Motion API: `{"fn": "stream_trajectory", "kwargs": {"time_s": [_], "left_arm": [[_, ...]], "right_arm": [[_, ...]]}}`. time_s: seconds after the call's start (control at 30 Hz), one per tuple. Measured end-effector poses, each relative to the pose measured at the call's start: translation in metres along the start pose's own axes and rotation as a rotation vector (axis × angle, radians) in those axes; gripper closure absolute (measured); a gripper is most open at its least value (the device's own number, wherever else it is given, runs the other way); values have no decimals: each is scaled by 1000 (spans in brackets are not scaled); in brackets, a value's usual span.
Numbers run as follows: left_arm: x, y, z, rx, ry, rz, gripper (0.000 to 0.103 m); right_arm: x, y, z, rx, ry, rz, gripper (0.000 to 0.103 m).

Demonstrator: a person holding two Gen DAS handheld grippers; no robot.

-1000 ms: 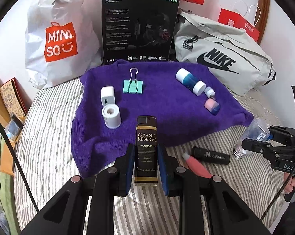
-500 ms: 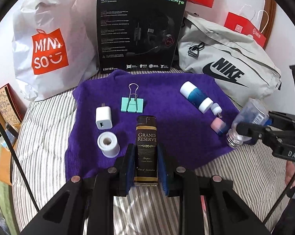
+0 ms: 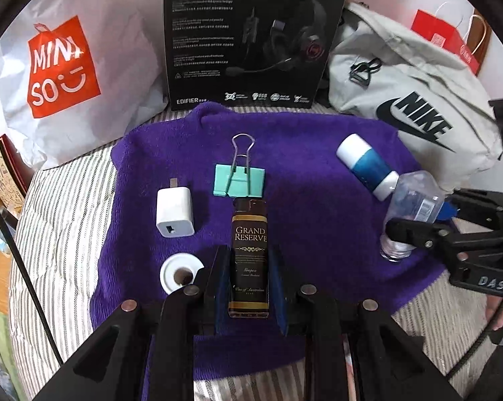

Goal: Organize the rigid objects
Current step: 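Open both tools to release bottle and mint jar on the towel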

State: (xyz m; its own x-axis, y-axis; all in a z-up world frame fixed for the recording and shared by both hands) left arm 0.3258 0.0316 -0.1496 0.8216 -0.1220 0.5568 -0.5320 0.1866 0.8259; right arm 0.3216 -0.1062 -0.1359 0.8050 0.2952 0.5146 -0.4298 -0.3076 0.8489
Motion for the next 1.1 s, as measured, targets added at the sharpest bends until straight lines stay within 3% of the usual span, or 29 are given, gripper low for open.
{"fn": "stream_trajectory", "kwargs": {"time_s": [0.4, 1.1], "left_arm": [[8, -16, 0, 10, -3, -13, 80], [6, -32, 11, 52, -65, -45, 80]], "right_arm": [[15, -42, 0, -47, 49, -90, 63], [10, -41, -3, -39, 122, -50, 63]]}}
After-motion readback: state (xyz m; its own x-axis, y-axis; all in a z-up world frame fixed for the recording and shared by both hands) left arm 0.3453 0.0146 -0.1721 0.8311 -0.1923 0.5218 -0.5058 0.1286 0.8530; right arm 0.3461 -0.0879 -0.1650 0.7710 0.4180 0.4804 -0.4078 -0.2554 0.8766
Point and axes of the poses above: each gripper's, at about its wrist camera, not at the fingertips, and y roughly against the way its jaws point, z to its right, x to its top, the point moved 7 cm from there along -y, roughly the way its jaws point
